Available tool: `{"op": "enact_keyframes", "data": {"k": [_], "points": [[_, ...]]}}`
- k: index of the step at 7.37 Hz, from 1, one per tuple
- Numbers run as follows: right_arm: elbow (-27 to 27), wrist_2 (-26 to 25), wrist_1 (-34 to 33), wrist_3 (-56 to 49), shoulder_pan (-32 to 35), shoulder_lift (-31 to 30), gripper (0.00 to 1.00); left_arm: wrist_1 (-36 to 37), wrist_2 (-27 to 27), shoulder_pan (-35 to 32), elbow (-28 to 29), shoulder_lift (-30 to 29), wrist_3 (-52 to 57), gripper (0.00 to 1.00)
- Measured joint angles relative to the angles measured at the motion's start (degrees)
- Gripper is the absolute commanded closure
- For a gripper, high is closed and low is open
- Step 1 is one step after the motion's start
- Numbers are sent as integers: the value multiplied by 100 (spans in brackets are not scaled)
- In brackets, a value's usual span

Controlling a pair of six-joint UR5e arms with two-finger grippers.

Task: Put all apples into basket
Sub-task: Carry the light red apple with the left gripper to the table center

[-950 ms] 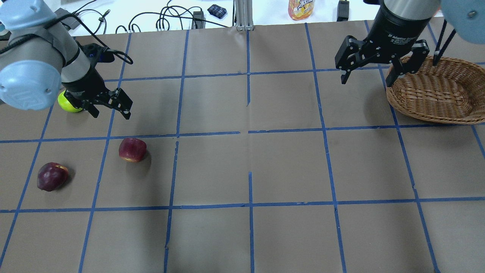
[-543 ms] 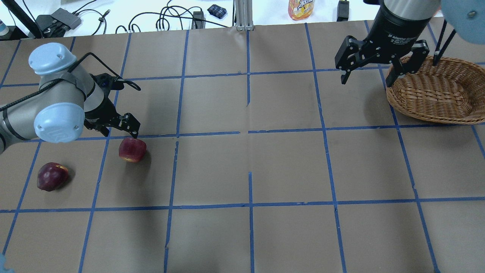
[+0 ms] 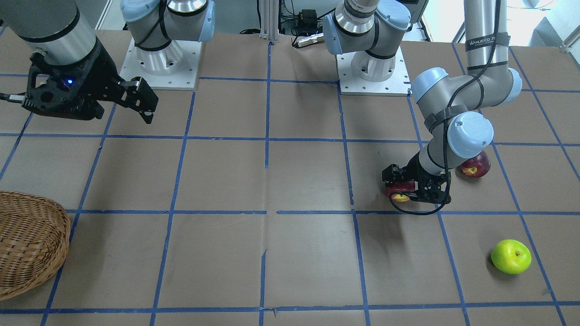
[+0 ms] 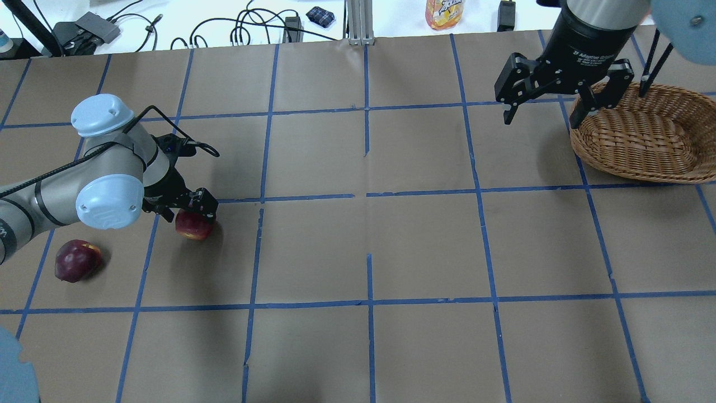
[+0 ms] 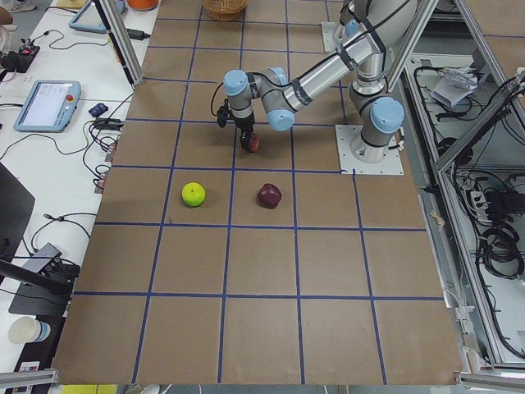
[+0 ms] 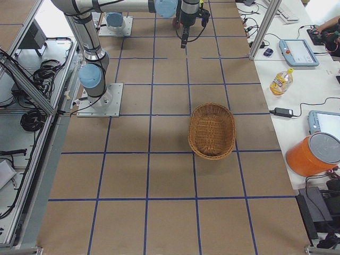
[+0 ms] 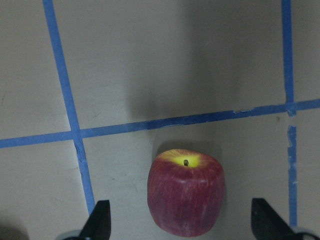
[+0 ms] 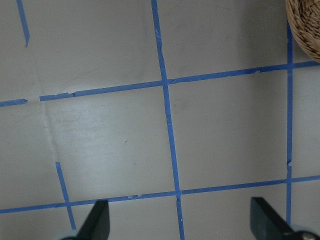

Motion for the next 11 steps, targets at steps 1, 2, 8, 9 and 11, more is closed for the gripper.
{"op": "enact_keyframes", "data": {"k": [1,2,8,9,11], "points": [[0,-1,0,0,0,0,0,59,-2,3,-7,-71,-12,51],[0,1,0,0,0,0,0,84,-5,4,8,-103,-18,70],[-14,0,-16,-2,-21,6,0,407,-915,-2531,557,-21,-3709,71],[-16,-19,-19,-20,-51,9,0,573,-926,-3094,789,-235,-4463,71],[-5,-64,-131,-96,-130,19,0,693,-798,-3741,1137,-670,-5124,56]]}}
